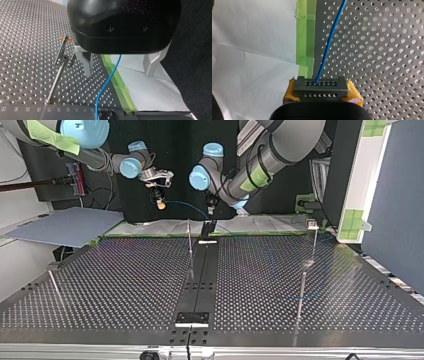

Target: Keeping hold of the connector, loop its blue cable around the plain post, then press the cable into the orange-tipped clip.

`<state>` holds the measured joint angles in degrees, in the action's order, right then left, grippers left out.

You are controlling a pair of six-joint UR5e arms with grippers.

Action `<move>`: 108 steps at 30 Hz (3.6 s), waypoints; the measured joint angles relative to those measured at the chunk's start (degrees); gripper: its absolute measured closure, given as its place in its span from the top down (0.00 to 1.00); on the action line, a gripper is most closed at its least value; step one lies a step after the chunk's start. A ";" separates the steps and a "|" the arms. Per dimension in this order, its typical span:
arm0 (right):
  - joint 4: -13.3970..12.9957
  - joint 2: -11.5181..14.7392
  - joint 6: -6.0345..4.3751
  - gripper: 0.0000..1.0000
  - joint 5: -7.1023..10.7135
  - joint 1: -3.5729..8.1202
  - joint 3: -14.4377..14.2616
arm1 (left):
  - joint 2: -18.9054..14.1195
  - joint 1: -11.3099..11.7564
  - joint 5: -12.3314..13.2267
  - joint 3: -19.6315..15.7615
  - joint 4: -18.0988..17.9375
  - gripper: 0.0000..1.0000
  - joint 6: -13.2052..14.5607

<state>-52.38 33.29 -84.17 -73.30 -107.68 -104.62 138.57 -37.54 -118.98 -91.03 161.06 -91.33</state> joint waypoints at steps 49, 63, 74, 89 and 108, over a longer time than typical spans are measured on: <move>-1.93 0.07 -3.82 0.00 0.32 0.19 0.15 | -9.12 0.25 1.63 15.40 20.08 1.00 3.24; -1.72 0.08 -4.00 0.00 0.30 0.27 0.16 | -2.01 1.07 3.61 22.57 27.25 1.00 4.43; -1.85 0.07 -3.96 0.00 0.12 0.16 0.16 | 2.36 2.19 4.51 27.29 32.94 1.00 4.45; -1.69 0.08 -3.78 0.00 -0.06 -0.27 0.16 | 2.69 3.43 5.40 28.52 41.57 1.00 4.46; -1.87 0.07 -3.82 0.00 -0.09 -0.54 0.16 | 6.01 3.39 6.62 31.44 50.82 1.00 0.98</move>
<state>-54.24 33.36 -87.98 -73.40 -108.22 -104.46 144.57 -34.15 -112.37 -59.59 211.88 -90.35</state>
